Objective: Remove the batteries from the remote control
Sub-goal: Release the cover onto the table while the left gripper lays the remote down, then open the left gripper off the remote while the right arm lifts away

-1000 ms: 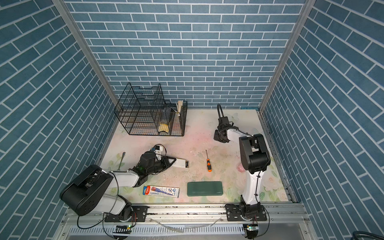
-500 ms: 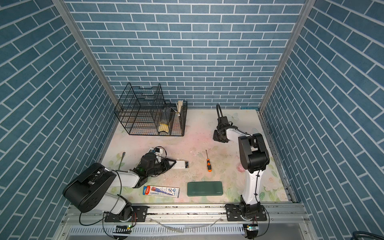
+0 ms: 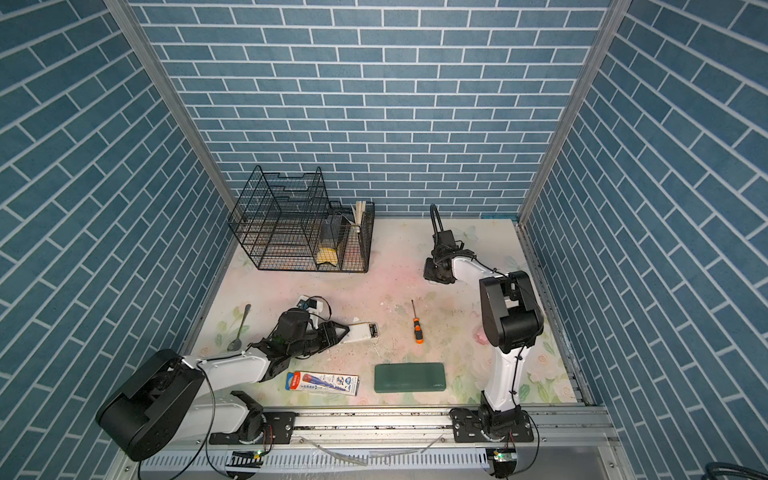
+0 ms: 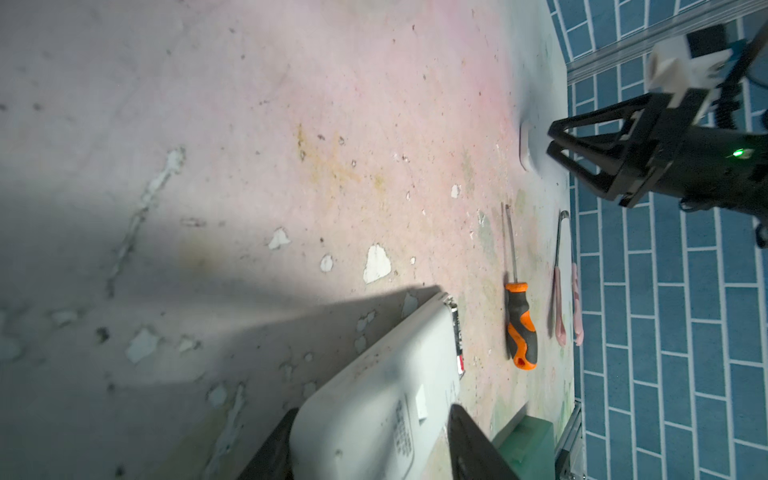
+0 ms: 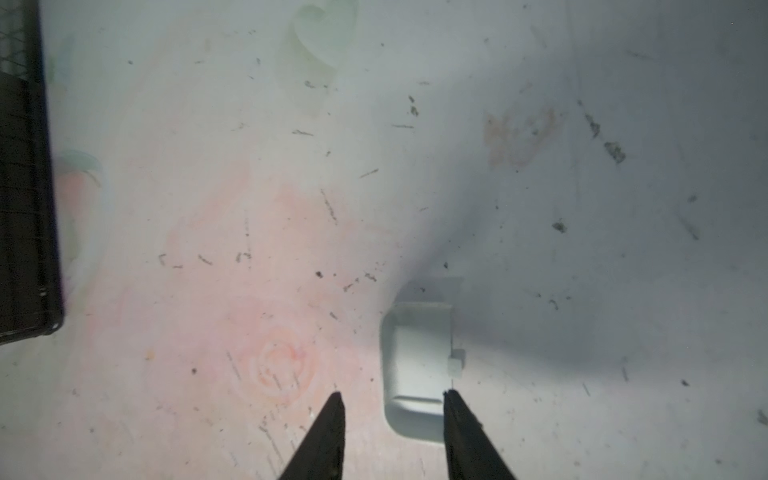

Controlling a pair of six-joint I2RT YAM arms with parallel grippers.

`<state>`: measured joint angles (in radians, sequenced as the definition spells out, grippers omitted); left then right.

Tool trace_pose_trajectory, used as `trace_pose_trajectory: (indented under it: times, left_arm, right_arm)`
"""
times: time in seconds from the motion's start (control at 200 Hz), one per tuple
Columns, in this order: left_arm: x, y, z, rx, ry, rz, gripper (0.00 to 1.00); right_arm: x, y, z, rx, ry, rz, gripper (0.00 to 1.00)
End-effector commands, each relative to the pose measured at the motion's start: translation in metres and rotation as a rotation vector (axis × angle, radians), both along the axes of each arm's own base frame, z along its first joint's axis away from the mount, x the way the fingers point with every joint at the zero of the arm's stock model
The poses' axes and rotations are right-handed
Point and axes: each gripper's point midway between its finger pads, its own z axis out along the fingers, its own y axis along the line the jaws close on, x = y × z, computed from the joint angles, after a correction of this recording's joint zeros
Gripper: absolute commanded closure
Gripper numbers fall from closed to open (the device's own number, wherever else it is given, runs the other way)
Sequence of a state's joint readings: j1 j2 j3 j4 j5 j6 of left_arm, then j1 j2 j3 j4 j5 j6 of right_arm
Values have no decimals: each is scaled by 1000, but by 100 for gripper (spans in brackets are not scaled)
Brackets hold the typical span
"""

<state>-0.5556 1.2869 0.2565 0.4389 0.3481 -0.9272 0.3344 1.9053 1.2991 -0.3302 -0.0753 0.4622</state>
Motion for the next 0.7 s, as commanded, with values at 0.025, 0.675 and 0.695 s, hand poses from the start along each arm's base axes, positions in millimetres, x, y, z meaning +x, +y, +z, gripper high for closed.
trace_pose_trajectory:
  times: [0.025, 0.675, 0.695]
  left_arm:
    - [-19, 6, -17, 71, 45, -29, 43]
    - [-50, -2, -21, 162, 116, -32, 42]
    - [-51, -2, -21, 167, 119, -31, 42]
  right_arm:
    - [-8, 12, 34, 11, -48, 50, 59]
    - [-85, 36, 56, 9, -39, 167, 57]
    - [-87, 36, 55, 10, -37, 168, 57]
